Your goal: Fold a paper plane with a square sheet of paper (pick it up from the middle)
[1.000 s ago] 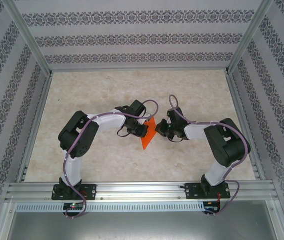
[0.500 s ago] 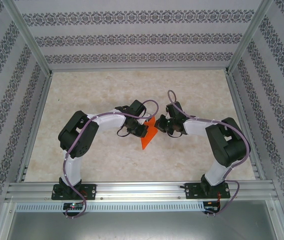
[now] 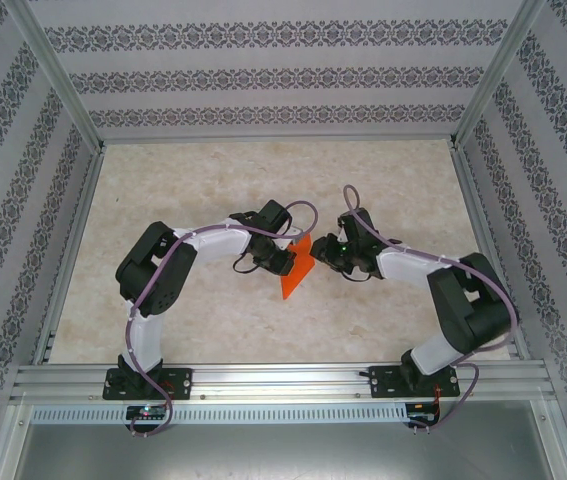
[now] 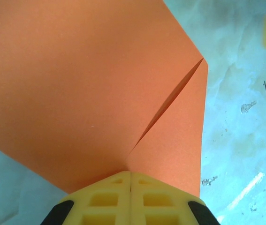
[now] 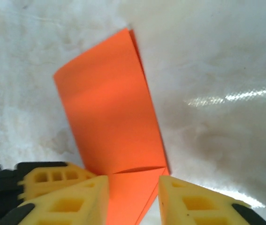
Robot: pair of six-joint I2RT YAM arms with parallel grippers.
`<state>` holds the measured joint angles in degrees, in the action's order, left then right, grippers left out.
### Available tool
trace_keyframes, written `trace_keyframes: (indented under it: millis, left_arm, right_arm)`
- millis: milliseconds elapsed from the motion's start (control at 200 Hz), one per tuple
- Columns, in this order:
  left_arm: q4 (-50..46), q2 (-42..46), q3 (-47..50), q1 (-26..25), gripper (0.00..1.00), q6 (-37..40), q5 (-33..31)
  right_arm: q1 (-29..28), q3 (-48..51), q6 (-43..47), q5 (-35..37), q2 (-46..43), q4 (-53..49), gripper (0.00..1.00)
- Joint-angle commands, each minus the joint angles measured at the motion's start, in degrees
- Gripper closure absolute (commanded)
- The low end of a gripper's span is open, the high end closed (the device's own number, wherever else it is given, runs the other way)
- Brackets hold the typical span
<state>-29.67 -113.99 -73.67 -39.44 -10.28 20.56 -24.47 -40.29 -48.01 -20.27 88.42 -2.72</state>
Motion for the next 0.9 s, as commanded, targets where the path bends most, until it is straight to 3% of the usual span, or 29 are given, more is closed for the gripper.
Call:
trace_keyframes:
  millis: [0,290,589,894]
  left_arm:
    - [-1.9,2.7,1.0,-0.1,0.9,0.7,1.3]
    - [1.1,7.1,2.8,0.1,0.79,-1.6,-0.3]
    - [0.8,7.4,4.1,0.2,0.85,-2.3,-1.8]
    - [3.0,11.0,6.9,0.2,0.84,-5.1,-2.6]
  right_arm:
    - [0.1,2.2,0.9,-1.3,-0.4,1.4,0.62]
    - [-1.1,3.1,-0.6,-5.6,2.8,7.9,0.56]
    - [-3.1,-0.2,0.6,-9.5,7.4,11.8,0.54]
    - [-4.7,-4.4,8.9,-14.2,11.1,8.0,0.63]
